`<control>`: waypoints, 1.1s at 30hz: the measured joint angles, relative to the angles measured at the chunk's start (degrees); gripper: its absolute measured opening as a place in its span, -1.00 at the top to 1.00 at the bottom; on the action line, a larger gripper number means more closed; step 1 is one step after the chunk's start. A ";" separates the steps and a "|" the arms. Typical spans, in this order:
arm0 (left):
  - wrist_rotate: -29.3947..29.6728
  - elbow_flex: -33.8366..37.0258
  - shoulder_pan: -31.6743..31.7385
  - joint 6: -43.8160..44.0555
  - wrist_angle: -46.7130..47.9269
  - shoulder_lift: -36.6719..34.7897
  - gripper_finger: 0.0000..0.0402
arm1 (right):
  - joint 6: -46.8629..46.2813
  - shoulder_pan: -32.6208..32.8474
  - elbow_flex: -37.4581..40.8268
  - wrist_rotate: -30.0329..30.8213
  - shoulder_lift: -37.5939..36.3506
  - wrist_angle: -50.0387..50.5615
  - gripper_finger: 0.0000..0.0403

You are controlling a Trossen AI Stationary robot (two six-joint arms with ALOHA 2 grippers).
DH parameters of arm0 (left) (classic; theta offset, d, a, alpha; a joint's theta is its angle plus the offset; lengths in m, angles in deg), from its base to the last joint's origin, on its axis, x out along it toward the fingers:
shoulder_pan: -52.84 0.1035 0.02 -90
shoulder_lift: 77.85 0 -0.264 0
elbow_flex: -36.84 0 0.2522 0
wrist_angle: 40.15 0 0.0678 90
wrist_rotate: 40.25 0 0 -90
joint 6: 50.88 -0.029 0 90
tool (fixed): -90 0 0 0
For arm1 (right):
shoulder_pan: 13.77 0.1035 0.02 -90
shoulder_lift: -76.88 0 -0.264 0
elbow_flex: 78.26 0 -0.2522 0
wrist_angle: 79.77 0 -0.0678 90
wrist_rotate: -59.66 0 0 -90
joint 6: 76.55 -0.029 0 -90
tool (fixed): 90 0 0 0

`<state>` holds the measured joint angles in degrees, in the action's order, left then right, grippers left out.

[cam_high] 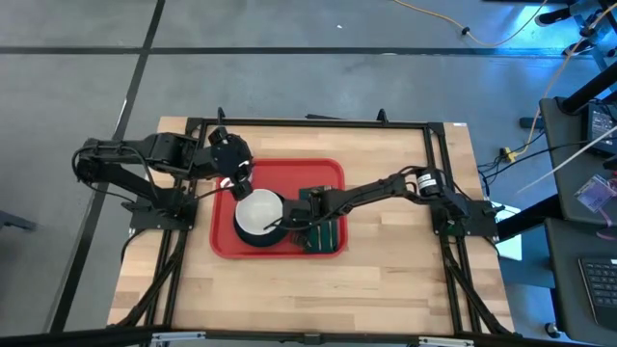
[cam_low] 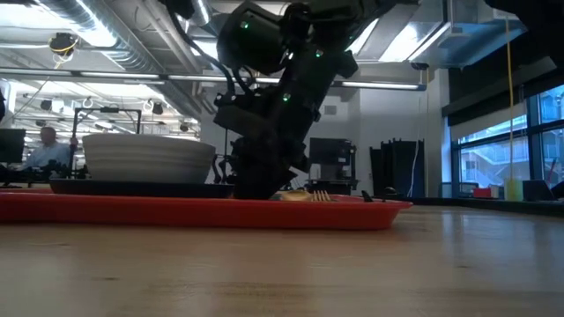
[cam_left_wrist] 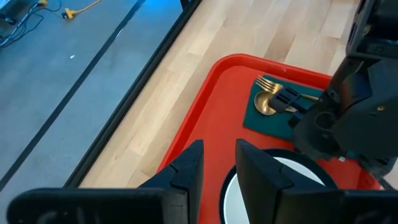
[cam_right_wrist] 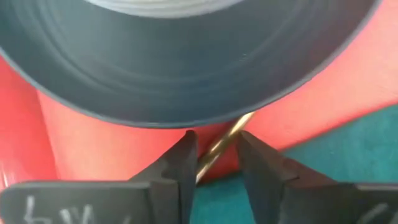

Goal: Set up tray
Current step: Put the gold knife to the left of the gold spoon on the green napkin on the red tray

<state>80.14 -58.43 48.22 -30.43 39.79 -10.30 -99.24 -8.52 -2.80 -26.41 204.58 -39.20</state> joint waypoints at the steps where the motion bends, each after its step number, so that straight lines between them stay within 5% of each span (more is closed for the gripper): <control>1: -0.02 0.00 0.00 0.00 0.00 0.00 0.57 | -0.88 -0.04 -0.03 -0.18 0.09 0.41 0.46; 11: -0.01 0.00 0.00 -0.04 -0.02 0.00 0.57 | -5.43 -0.33 -1.53 -0.92 0.51 1.30 0.94; 33: 0.07 0.00 0.02 -2.92 -0.05 0.00 0.57 | -31.54 -1.59 -8.31 -0.85 0.97 5.84 1.00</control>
<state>80.21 -58.43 48.24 -33.35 39.74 -10.30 -130.78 -10.11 -11.11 -27.26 205.54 -33.36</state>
